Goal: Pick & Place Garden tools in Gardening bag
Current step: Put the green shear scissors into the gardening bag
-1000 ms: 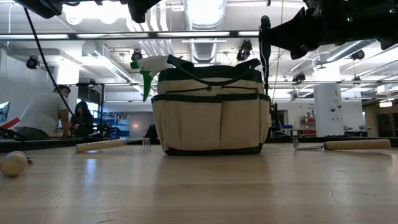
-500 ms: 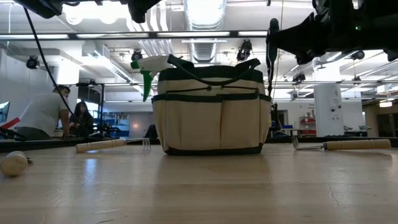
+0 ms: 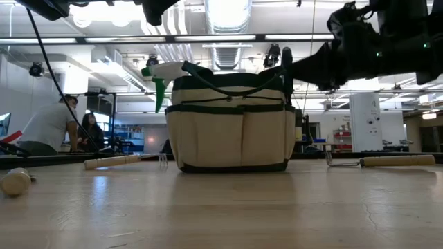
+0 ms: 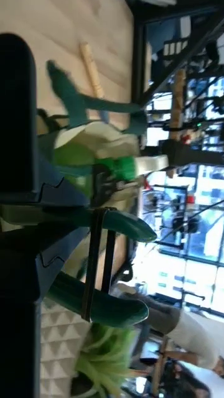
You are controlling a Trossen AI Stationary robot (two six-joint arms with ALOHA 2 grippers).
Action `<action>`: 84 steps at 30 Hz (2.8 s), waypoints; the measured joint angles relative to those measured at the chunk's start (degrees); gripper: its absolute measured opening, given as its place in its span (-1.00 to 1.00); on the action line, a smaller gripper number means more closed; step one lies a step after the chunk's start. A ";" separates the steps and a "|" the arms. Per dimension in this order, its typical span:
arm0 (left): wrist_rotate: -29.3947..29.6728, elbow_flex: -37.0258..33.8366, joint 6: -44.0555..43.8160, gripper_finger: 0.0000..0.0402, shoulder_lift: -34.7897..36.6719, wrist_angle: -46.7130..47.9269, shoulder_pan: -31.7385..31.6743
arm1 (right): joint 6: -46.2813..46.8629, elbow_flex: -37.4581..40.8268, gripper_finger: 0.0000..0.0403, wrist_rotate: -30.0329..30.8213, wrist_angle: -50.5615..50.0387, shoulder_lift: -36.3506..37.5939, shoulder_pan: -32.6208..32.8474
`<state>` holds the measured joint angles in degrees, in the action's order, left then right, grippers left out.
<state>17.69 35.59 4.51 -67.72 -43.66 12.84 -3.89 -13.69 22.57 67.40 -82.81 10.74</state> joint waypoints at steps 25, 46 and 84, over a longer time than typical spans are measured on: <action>-0.02 -0.02 -0.02 0.11 0.00 0.80 0.00 | 2.46 -1.25 -0.90 2.13 0.87 -7.27 -0.39; -0.04 -0.04 -0.04 0.11 0.00 1.19 0.00 | 3.52 -2.70 -0.54 4.63 -1.82 -7.35 -0.71; -0.04 -0.04 -0.13 0.11 0.00 2.25 0.00 | 7.60 -2.71 -0.22 4.63 -20.06 4.66 -0.59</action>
<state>17.65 35.55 4.38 -67.72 -41.41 12.84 3.71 -16.40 27.20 47.34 -78.15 10.15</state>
